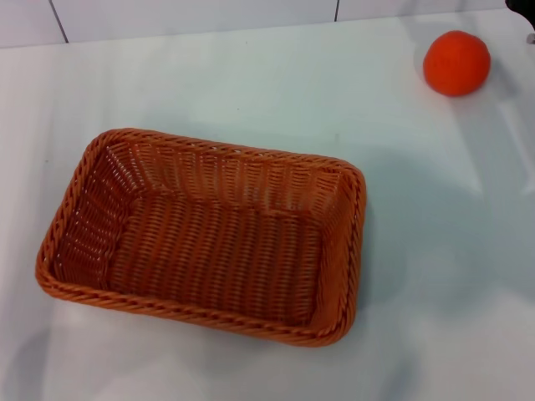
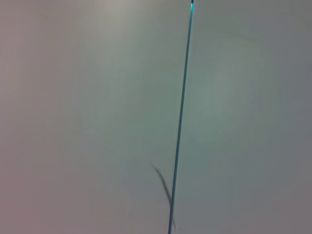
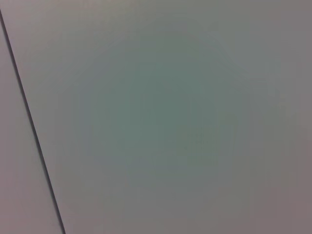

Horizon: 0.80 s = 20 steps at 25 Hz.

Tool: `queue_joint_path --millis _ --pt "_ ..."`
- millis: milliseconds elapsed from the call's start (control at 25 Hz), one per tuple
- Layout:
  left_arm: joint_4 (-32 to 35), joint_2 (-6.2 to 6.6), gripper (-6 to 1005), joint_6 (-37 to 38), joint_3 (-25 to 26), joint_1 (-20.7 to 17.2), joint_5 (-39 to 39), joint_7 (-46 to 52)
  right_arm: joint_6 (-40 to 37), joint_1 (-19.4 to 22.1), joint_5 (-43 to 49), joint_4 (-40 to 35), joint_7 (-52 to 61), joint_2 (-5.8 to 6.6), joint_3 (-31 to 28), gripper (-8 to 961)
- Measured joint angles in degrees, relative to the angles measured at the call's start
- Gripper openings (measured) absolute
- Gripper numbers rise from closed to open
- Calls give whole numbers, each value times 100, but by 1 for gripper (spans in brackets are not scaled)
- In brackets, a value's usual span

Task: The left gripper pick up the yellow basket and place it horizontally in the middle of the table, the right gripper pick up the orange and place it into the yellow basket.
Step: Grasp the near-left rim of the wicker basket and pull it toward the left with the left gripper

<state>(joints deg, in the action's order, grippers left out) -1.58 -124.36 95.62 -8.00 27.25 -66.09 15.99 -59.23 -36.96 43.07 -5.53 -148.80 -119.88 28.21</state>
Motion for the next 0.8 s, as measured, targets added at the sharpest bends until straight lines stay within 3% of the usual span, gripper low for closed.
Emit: queue_joint_path --millis 560,800 --pt "-2 0 739 34 28 20 17 62 0 -4 0 0 0 0 0 929" --pt "376 65 735 -23 107 -58 -18 1774 -1 -4 0 0 4 0 -5 929"
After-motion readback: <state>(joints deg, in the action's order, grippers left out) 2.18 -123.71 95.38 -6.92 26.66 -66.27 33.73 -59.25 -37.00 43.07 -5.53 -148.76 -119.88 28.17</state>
